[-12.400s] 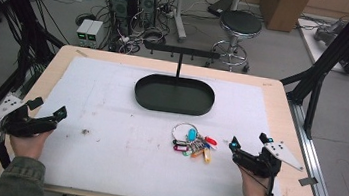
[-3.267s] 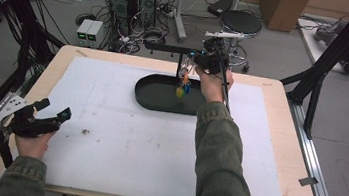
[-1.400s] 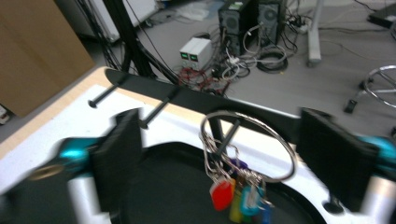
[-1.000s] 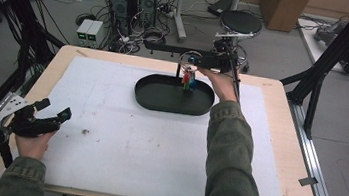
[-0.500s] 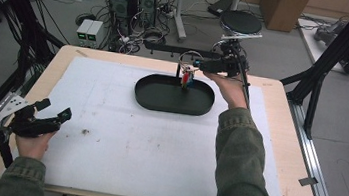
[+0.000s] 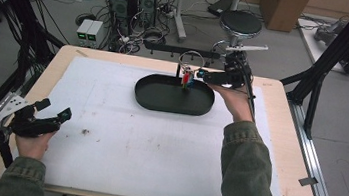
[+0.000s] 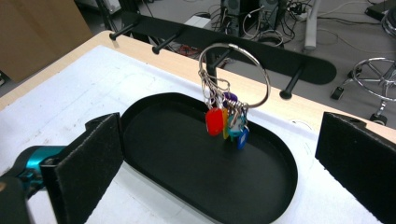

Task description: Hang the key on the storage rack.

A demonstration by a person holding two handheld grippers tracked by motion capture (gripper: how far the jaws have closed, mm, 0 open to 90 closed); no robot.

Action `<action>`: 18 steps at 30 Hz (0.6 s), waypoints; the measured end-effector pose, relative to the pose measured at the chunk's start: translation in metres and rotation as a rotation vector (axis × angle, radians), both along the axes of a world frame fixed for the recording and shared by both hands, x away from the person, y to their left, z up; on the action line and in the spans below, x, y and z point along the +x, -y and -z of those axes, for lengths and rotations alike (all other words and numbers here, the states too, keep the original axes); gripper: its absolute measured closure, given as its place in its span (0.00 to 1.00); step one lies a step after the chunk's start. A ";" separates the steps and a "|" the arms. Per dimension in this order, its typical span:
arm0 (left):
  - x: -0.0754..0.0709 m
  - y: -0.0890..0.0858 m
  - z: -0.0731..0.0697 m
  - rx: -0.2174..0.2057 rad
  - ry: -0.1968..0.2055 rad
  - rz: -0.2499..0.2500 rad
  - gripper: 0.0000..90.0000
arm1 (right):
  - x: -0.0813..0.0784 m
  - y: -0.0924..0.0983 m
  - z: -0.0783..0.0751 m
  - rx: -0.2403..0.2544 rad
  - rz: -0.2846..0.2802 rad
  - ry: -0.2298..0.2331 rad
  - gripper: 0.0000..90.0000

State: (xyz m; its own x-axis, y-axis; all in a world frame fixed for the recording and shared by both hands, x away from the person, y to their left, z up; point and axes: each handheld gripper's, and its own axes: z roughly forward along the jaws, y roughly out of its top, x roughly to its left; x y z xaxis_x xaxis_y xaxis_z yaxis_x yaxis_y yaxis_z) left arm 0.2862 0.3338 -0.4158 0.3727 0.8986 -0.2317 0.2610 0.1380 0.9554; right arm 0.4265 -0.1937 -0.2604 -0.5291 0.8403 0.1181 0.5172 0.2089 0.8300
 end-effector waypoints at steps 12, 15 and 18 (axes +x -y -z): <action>0.000 0.000 0.000 0.001 -0.004 0.004 0.02 | -0.015 0.017 0.027 -0.020 0.016 -0.016 0.01; 0.000 0.000 0.000 0.000 -0.007 0.004 0.02 | -0.019 0.024 0.038 -0.019 0.029 -0.031 0.01; 0.000 0.000 0.000 0.001 -0.008 0.006 0.02 | -0.021 0.026 0.042 -0.016 0.032 -0.034 0.01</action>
State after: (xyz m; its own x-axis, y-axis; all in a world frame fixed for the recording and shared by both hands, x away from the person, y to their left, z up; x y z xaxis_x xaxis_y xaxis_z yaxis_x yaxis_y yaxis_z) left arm 0.2866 0.3335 -0.4161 0.3766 0.8965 -0.2334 0.2693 0.1352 0.9535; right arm 0.4053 -0.2198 -0.3025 -0.4983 0.8584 0.1221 0.5513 0.2049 0.8088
